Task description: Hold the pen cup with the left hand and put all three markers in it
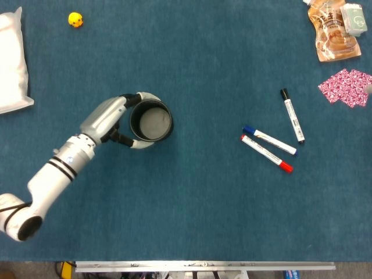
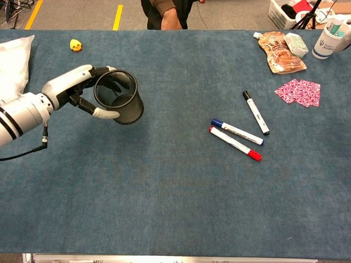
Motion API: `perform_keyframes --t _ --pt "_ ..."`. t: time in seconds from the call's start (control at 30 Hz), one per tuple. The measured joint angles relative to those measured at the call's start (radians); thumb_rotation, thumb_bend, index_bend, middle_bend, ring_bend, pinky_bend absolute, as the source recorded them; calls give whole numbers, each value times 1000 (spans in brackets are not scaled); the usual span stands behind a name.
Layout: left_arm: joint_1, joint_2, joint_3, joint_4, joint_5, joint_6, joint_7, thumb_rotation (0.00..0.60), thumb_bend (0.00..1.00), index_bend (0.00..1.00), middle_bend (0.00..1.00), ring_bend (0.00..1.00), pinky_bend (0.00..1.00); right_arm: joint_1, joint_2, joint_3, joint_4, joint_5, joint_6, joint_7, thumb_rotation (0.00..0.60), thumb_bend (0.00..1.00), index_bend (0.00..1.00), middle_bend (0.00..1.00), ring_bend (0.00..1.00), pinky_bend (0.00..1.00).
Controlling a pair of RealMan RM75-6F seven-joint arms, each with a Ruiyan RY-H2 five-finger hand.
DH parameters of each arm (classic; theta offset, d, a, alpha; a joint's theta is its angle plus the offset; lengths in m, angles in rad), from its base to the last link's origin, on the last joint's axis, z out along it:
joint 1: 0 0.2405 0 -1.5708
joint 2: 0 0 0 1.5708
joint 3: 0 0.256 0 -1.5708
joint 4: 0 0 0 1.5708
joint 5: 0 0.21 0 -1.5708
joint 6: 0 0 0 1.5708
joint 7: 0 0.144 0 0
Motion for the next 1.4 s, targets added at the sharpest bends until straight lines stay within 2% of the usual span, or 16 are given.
perform_keyframes --t 0.3,0.57,1.03,1.4 --pt "29 94 9 -122 -13 21 71 600 165 254 339 267 179 129 -50 -37 27 -76 -163 -12 600 249 405 354 233 250" --pt "49 119 19 -160 -17 35 103 598 165 250 338 265 179 193 -157 -72 199 -145 -209 -59 600 248 409 317 149 170" --pt "62 146 24 -176 -11 30 88 573 165 233 333 261 178 257 -365 -149 476 -232 -190 -51 600 230 409 289 114 118" --pt "67 159 25 -175 -4 28 70 551 165 228 332 260 178 269 -480 -162 608 -210 -158 -47 600 191 414 289 114 118"
